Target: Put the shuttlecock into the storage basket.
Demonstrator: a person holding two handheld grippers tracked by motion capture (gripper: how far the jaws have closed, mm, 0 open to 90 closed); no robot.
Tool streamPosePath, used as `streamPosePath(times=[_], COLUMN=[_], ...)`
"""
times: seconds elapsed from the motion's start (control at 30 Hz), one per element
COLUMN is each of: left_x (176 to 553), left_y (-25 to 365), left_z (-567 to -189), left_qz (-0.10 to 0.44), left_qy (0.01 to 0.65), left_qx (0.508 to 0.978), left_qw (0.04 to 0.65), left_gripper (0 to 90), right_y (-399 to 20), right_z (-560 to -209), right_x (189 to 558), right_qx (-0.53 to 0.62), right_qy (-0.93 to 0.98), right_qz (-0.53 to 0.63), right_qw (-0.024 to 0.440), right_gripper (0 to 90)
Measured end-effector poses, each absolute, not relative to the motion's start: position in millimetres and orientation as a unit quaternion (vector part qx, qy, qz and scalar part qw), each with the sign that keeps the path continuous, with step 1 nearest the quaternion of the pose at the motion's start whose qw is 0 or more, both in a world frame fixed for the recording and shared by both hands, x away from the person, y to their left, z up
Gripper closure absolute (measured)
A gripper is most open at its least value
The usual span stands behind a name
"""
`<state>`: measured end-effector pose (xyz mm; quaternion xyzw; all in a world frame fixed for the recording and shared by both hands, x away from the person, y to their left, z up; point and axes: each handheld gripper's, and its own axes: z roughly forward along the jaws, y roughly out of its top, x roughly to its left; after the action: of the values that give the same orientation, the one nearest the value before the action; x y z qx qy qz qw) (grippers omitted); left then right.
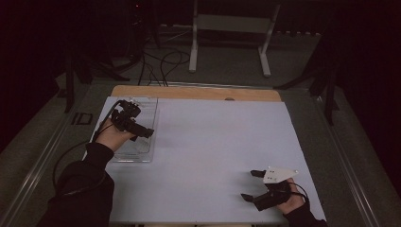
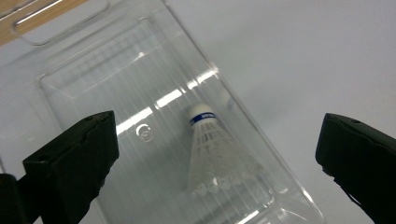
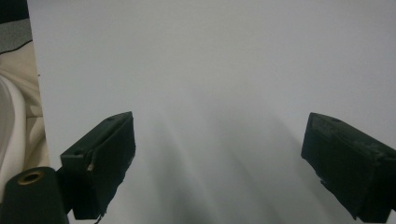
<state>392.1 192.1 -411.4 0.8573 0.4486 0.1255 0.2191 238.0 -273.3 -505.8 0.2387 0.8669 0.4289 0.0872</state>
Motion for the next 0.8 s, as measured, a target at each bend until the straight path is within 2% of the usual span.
streamPosePath(times=[0.33, 0.8], left_x=[386.6, 380.7], left_y=[176.9, 159.8], left_z=[-408.0, -397.6], left_qz=[0.090, 0.097], left_qy=[0.419, 0.388], left_qx=[0.874, 0.885], left_qw=[0.228, 0.238], left_gripper=[0.3, 0.1], right_y=[-274.2, -274.4], right_z=[-505.0, -505.6], right_x=[238.2, 238.8], right_qx=[0.241, 0.244], right_qy=[0.866, 0.866], right_qz=[0.428, 0.427], right_qw=[0.092, 0.092], right_gripper=[10.0, 10.0])
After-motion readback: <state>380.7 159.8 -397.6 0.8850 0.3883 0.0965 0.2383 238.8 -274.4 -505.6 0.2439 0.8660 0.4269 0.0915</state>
